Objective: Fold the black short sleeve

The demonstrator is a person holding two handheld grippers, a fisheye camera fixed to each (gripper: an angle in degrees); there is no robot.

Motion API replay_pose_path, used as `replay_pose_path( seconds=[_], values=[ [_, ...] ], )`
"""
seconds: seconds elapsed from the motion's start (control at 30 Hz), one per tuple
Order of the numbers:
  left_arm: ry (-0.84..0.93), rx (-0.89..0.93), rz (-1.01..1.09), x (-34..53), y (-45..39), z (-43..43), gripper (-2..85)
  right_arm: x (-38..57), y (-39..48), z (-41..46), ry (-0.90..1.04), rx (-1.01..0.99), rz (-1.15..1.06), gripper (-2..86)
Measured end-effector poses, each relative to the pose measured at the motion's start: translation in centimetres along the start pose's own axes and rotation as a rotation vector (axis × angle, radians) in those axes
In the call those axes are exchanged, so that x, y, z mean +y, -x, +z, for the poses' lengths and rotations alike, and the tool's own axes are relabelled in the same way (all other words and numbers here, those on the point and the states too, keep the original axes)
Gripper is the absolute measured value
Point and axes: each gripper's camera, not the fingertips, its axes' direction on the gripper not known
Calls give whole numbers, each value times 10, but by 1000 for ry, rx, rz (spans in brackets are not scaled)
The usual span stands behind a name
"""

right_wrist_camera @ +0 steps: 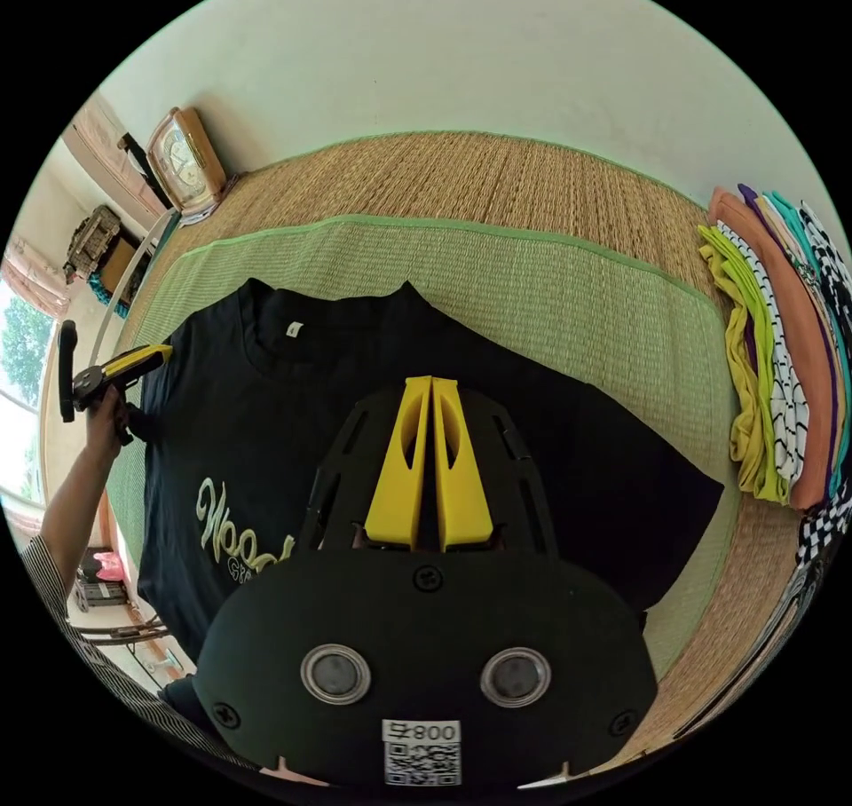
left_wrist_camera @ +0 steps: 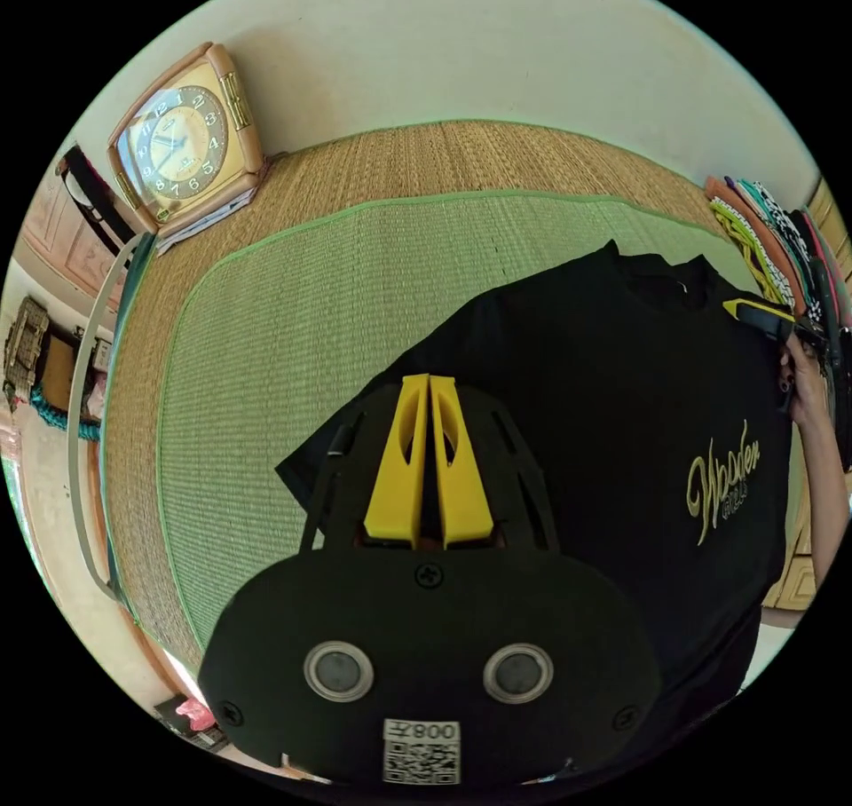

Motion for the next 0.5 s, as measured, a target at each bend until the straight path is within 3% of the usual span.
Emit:
replay_pose_path(
  seconds=[0.13, 0.23, 0.33, 0.5],
  values=[
    [-85, 15, -32, -7, -14, -7, 10, 44, -28, -45, -131, -65, 10, 9],
    [-187, 130, -20, -2, -36, -19, 26, 114, -64, -92, -265, -87, 62, 26],
    [-238, 363, 110, -1, -73, -20, 56, 180, -104, -110, -293, -41, 146, 61],
    [-171, 681, 322, -37, -175, 2, 73, 227, -155, -97, -219, -61, 277, 98]
  ],
)
